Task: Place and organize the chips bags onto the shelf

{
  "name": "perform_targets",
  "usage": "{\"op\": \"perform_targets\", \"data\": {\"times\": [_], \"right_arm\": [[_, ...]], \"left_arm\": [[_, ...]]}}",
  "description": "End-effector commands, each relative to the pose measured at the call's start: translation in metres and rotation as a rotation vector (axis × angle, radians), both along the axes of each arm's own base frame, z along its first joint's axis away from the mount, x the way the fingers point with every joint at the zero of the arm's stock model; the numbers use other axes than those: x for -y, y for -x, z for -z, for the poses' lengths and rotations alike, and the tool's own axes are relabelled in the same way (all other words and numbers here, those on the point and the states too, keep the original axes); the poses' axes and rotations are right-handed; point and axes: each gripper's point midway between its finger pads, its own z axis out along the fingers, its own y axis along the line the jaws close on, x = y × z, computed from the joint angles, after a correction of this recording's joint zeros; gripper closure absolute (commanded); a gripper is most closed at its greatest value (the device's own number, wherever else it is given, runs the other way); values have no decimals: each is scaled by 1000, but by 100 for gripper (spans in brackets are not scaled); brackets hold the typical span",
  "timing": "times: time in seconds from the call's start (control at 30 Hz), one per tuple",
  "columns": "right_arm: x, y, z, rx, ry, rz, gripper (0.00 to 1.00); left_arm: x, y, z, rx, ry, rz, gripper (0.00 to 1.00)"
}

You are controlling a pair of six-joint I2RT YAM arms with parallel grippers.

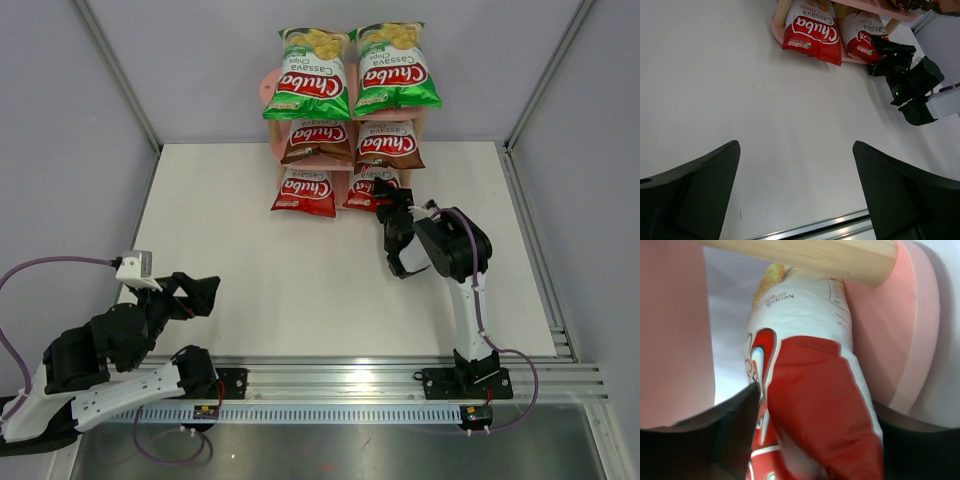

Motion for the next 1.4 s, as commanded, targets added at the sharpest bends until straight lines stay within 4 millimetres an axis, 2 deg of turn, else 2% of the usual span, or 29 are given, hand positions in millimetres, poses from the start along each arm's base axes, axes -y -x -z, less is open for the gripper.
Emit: {"op": "perform_targets", "data": {"times": [0.0,0.03,0.3,0.37,0.4,0.43,0.5,0.53,0.6,0.63,0.7,0.73,1.03,1.2,1.37], "right_arm": [[3,7,-3,-18,62,2,17],[3,8,-4,-12,62,-1,1],[8,20,-3,-19,33,2,0],[9,23,4,-52,32,-2,0],[8,24,1,-62,24,-5,1],[7,26,11,-112,21,-11,1],[5,26,7,-131,11,-23,1],[4,28,12,-168,13,-30,1],[3,29,7,-185,-2,-30,1],[4,31,11,-213,0,-30,1],[4,32,3,-220,-5,-30,0],[3,32,7,-247,6,-35,1],[-10,16,-1,-305,-4,-111,1],[-7,5,-4,-311,-7,-132,0],[-4,8,-4,-327,27,-150,0]], "left_arm": [[0,-6,-6,15,-4,-42,1],[1,-7,-6,13,-8,-42,1],[6,-10,-5,8,-41,-41,1],[7,-11,-5,10,-40,-46,1],[8,-10,-5,9,-45,-40,1],[9,-11,-5,10,-45,-38,1],[9,-11,-5,9,-49,-40,1],[10,-12,-5,8,-53,-44,1],[11,-13,-3,4,-60,-39,1],[12,-13,-4,6,-60,-38,1],[13,-14,-3,3,-68,-37,1],[13,-14,-3,2,-70,-38,1],[14,-14,-3,2,-73,-33,1],[15,-14,-3,2,-75,-29,1],[15,-14,-3,4,-77,-27,1]]}}
